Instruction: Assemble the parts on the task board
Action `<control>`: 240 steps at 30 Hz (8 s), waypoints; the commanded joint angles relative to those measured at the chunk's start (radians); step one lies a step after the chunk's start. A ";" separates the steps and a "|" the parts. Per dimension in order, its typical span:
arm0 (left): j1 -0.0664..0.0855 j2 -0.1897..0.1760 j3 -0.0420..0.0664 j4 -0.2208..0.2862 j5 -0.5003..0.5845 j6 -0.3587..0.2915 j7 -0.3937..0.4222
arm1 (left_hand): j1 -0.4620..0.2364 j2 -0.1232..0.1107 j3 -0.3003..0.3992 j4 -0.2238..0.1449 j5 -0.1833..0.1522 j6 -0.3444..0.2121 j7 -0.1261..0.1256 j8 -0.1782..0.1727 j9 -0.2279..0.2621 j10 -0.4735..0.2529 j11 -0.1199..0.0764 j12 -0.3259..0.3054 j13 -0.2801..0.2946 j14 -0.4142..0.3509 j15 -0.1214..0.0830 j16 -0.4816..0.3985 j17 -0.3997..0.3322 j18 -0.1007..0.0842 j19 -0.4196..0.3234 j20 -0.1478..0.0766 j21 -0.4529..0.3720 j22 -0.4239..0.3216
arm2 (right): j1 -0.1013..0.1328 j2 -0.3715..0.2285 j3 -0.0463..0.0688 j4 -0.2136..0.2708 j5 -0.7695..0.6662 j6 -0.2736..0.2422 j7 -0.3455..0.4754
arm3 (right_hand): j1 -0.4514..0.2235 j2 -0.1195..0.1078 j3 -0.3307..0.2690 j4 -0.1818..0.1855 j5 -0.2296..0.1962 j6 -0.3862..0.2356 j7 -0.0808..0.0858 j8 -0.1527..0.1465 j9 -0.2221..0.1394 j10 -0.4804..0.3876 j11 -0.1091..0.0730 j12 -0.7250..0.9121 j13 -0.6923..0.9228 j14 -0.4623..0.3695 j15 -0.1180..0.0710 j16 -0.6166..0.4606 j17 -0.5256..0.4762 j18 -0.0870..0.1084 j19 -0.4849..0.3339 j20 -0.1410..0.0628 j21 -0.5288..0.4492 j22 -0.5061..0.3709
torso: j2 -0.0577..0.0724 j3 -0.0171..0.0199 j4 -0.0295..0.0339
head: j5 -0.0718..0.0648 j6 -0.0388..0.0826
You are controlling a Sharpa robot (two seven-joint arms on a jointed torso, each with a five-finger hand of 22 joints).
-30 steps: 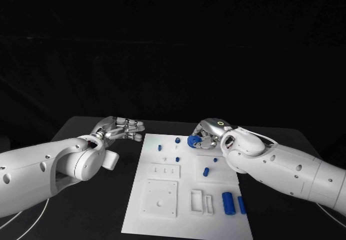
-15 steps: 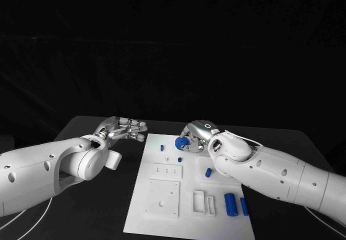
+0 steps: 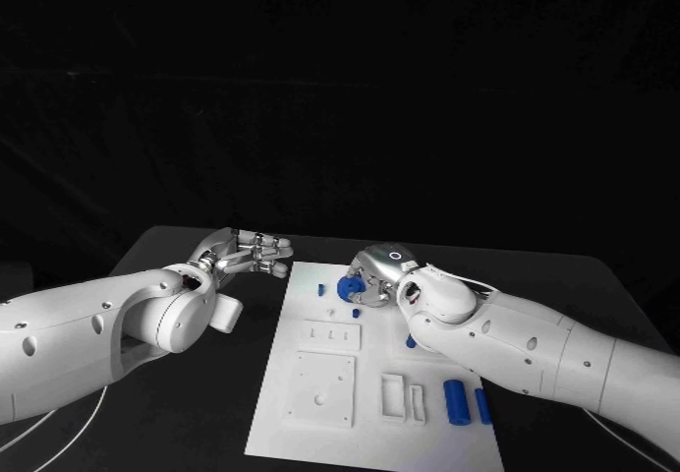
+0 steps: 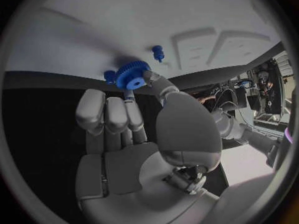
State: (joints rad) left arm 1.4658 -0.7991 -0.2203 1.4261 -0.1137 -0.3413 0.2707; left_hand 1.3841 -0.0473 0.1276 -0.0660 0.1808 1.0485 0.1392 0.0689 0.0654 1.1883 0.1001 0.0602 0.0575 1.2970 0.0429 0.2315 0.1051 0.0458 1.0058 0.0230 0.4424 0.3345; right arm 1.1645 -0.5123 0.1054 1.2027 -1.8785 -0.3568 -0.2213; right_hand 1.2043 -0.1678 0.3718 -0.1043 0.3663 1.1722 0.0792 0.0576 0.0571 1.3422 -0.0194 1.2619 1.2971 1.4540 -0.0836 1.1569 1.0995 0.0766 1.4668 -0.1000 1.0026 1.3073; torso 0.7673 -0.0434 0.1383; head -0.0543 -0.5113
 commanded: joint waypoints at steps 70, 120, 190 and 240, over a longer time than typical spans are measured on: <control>0.002 -0.004 0.000 -0.007 -0.002 0.006 -0.002 | -0.039 0.001 0.128 -0.062 0.198 -0.004 0.003 -0.004 -0.001 -0.007 0.001 -0.003 0.001 0.002 -0.001 -0.004 -0.003 0.026 -0.122 -0.002 0.155 0.169 | 0.001 -0.068 -0.012 0.010 0.131 0.012 0.017 | -0.257 -0.019 0.129 0.164 0.009 -0.072 0.004 0.005 0.006 -0.028 0.009 -0.029 -0.036 0.000 0.004 -0.015 -0.011 0.008 0.050 0.002 -0.010 0.124 | 0.000 0.0007 -0.0074 | -0.007 -0.002; 0.002 -0.004 0.000 -0.007 -0.002 0.007 -0.001 | -0.042 0.001 0.130 -0.069 0.199 -0.005 0.003 -0.004 -0.001 -0.007 0.001 -0.002 0.001 0.002 -0.002 -0.003 -0.002 0.027 -0.124 -0.002 0.153 0.181 | 0.001 -0.060 -0.012 0.005 0.175 0.019 0.042 | -0.282 0.094 0.653 -0.175 0.308 -0.150 -0.028 0.005 0.006 -0.032 -0.043 -0.029 -0.014 -0.005 -0.042 -0.019 0.016 0.003 0.018 -0.045 0.093 0.128 | -0.001 0.0002 -0.0061 | 0.001 -0.012; -0.007 0.005 -0.001 -0.054 -0.027 0.067 0.024 | -0.012 0.009 0.038 -0.098 0.048 -0.003 0.000 -0.004 0.000 0.019 -0.005 -0.002 0.001 0.003 -0.002 -0.008 -0.005 0.016 -0.065 -0.002 0.059 0.126 | -0.067 -0.295 0.101 -0.163 0.640 0.207 0.396 | 0.109 0.095 -0.351 -0.098 0.058 -0.126 0.004 0.004 0.005 -0.050 0.000 -0.043 -0.049 -0.004 -0.002 -0.043 0.003 -0.005 0.031 -0.005 -0.029 0.121 | -0.008 0.0280 -0.0366 | -0.065 -0.026; -0.007 0.002 -0.001 -0.051 -0.032 0.069 0.015 | -0.018 0.017 0.038 -0.109 0.052 -0.002 0.000 -0.004 0.000 0.012 -0.004 -0.002 0.001 0.004 -0.002 -0.009 -0.005 0.018 -0.076 -0.001 0.071 0.146 | -0.085 -0.264 0.100 -0.170 0.634 0.160 0.366 | 0.047 0.148 -0.246 -0.109 -0.111 -0.035 0.006 0.004 0.005 -0.043 0.015 -0.028 -0.042 0.000 0.009 -0.021 0.029 0.005 0.035 0.007 -0.013 0.123 | -0.010 0.0292 -0.0366 | -0.076 -0.030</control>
State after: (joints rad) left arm 1.4580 -0.7983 -0.2221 1.3733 -0.1426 -0.2870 0.2812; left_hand 1.3670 -0.0407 0.1649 -0.1723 0.2290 1.0486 0.1391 0.0689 0.0654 1.2040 0.0984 0.0602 0.0574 1.2970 0.0429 0.2274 0.1017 0.0614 0.9396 0.0213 0.5122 0.4792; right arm 1.0807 -0.7764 0.2055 1.0334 -1.2401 -0.1908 0.1455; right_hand 1.2566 -0.0171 0.1220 -0.2138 0.2594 1.1352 0.0841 0.0618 0.0621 1.2993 -0.0017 1.2313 1.2546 1.4544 -0.0731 1.1340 1.1274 0.0753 1.4650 -0.0908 0.9852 1.3081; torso 0.7578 -0.0146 0.1014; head -0.1290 -0.5388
